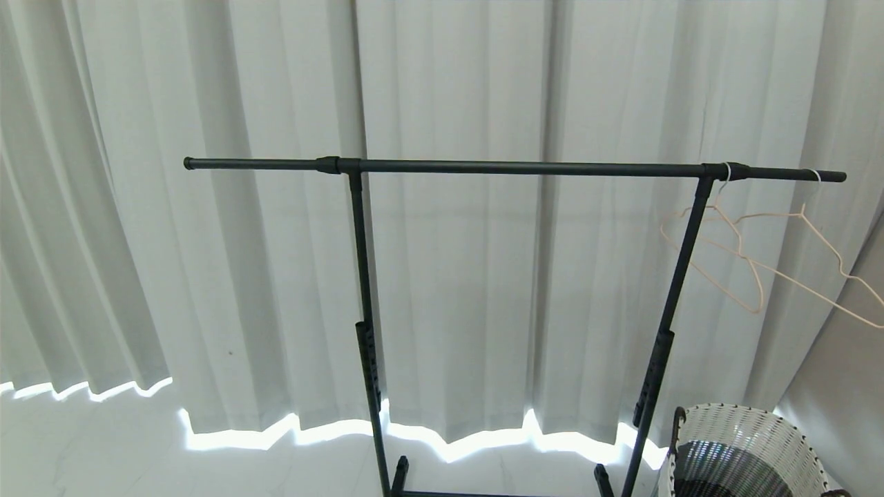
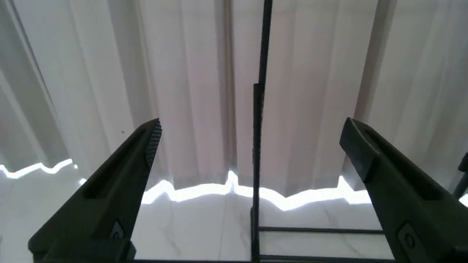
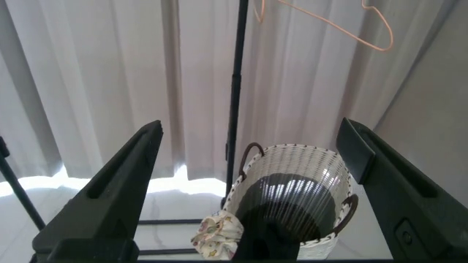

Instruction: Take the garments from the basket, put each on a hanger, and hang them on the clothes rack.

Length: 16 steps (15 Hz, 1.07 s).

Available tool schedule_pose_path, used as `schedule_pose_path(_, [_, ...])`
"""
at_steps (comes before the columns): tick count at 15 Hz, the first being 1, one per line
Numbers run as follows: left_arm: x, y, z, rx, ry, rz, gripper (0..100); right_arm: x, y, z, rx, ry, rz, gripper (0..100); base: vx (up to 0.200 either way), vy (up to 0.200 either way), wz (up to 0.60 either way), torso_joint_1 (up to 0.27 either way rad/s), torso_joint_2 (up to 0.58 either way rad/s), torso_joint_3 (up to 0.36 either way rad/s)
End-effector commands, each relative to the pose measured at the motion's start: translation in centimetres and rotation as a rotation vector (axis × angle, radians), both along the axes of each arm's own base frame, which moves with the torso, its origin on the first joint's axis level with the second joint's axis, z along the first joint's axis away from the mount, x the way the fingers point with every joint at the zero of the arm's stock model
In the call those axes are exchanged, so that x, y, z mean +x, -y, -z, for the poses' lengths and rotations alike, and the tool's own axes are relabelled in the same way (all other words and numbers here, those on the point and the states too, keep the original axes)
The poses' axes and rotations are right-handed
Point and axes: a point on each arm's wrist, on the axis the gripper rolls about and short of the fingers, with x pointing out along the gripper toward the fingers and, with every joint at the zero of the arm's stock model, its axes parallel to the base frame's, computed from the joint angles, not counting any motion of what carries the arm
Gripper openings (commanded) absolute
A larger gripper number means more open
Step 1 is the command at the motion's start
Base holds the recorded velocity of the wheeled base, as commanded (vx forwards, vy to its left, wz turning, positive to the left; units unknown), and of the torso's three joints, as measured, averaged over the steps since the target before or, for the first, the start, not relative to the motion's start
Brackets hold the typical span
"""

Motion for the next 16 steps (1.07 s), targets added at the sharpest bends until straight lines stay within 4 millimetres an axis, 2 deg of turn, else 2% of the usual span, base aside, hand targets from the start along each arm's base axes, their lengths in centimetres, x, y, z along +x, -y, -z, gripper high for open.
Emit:
schedule_pose_path(1, [0.0, 0.0, 0.01, 0.0, -0.001, -0.002, 100, 0.0, 0.0, 0.0, -0.003, 0.0, -0.001, 100, 0.0, -0.2, 0.0, -0.002, 0.0, -0.002])
schedule_pose_path(10, [0.0, 0.0, 0.01, -0.003, -0.002, -0.002, 100, 0.0, -0.02, 0.02, -0.035, -0.002, -0.009, 100, 0.0, -0.2, 0.0, 0.002, 0.0, 0.004])
schedule_pose_path(16, [0.0, 0.0, 0.0, -0.005, 0.0, 0.0, 100, 0.0, -0.02, 0.02, -0.026, -0.002, -0.009, 100, 0.0, 0.0, 0.0, 0.0, 0.0, 0.0])
